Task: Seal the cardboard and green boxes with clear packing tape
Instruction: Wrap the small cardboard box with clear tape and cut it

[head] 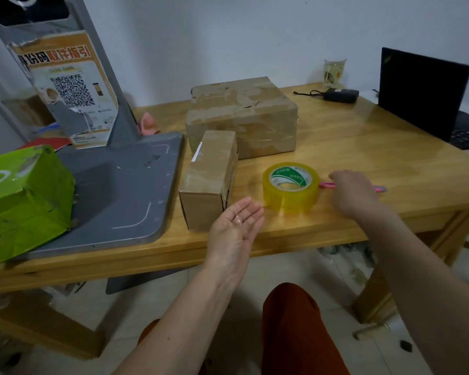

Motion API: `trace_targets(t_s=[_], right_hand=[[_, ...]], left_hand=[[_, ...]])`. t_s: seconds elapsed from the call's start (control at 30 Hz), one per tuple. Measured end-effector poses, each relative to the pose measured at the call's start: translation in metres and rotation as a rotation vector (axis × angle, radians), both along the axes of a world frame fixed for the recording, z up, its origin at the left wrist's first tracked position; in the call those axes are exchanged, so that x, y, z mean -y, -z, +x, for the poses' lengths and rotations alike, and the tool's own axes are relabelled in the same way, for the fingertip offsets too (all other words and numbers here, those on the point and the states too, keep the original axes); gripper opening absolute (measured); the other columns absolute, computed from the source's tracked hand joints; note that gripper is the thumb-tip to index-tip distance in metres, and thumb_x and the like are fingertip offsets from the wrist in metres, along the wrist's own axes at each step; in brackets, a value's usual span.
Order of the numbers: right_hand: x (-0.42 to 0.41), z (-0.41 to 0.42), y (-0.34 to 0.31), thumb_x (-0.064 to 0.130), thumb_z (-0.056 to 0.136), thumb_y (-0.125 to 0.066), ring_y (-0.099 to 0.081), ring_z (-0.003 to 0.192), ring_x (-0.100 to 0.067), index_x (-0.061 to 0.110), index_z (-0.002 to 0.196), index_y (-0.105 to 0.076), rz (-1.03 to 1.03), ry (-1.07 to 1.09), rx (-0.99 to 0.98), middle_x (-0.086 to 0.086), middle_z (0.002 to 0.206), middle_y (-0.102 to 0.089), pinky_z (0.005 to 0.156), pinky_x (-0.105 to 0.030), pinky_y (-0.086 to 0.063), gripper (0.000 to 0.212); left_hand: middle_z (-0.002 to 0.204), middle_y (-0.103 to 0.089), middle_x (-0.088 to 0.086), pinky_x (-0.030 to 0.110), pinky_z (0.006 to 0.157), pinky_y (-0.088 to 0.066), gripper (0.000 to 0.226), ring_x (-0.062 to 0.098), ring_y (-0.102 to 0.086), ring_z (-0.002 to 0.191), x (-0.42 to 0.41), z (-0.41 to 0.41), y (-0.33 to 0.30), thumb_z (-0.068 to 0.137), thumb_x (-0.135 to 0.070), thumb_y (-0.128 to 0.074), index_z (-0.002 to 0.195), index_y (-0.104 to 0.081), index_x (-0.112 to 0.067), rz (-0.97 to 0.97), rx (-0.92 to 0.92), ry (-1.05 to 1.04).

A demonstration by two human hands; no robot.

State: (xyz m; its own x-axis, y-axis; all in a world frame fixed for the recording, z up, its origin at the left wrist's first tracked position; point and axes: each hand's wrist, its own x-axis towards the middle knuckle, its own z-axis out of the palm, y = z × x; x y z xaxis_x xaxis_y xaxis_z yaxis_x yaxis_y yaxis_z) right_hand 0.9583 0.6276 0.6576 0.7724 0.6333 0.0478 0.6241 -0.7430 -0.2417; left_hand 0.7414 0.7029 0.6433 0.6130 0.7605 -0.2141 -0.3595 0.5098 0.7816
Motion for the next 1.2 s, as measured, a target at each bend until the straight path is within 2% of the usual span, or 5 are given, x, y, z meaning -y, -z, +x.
trace_targets(t_s=[0.2, 0.47, 0.77, 1.0, 1.2], right_hand=[[0.009, 0.005, 0.007, 0.005, 0.099, -0.038, -0.043, 0.121, -0.035, 0.006, 0.123, -0.058, -0.064, 0.077, 0.076, -0.017, 0.124, -0.048, 0.096, -0.045, -0.039, 0.032], [0.012, -0.01, -0.002, 0.008, 0.098, -0.044, -0.054, 0.101, -0.037, 0.004, 0.114, -0.049, 0.317, 0.2, 0.047, -0.017, 0.113, -0.054, 0.073, -0.04, -0.037, 0.017], [-0.019, -0.075, -0.023, 0.02, 0.094, -0.059, -0.053, 0.084, -0.019, 0.017, 0.1, -0.058, 0.663, -0.457, 0.007, 0.001, 0.092, -0.059, 0.068, -0.036, -0.04, 0.006], [-0.048, -0.098, -0.025, 0.019, 0.096, -0.054, -0.055, 0.102, -0.022, 0.026, 0.115, -0.067, 0.424, -0.739, 0.179, 0.001, 0.105, -0.069, 0.086, -0.039, -0.041, 0.025], [-0.055, -0.096, -0.028, 0.024, 0.098, -0.048, -0.054, 0.093, -0.022, 0.031, 0.109, -0.07, 0.304, -0.773, 0.428, 0.005, 0.095, -0.066, 0.081, -0.038, -0.031, 0.026]], left_hand=[[0.1, -0.07, 0.005, 0.027, 0.087, -0.051, 0.035, 0.019, -0.067, 0.104, -0.002, 0.001, 0.008, 0.086, 0.014, -0.059, 0.106, -0.062, -0.015, 0.33, -0.227, -0.011], [0.097, -0.073, 0.009, 0.038, 0.079, -0.058, 0.015, 0.022, -0.07, 0.097, -0.004, -0.007, 0.008, 0.096, -0.021, -0.059, 0.095, -0.07, -0.012, 0.188, -0.14, -0.024], [0.08, -0.071, 0.006, 0.029, 0.067, -0.057, 0.023, 0.016, -0.066, 0.076, -0.031, -0.014, 0.007, 0.099, -0.021, -0.055, 0.092, -0.073, -0.009, 0.289, -0.262, -0.052], [0.091, -0.074, 0.016, 0.029, 0.075, -0.06, 0.016, 0.024, -0.073, 0.088, -0.032, -0.023, 0.001, 0.096, -0.012, -0.058, 0.103, -0.069, -0.003, 0.139, -0.13, 0.025], [0.098, -0.072, 0.024, 0.033, 0.074, -0.061, 0.018, 0.031, -0.073, 0.091, -0.021, -0.021, -0.001, 0.096, -0.01, -0.056, 0.107, -0.062, 0.003, -0.127, 0.033, 0.008]])
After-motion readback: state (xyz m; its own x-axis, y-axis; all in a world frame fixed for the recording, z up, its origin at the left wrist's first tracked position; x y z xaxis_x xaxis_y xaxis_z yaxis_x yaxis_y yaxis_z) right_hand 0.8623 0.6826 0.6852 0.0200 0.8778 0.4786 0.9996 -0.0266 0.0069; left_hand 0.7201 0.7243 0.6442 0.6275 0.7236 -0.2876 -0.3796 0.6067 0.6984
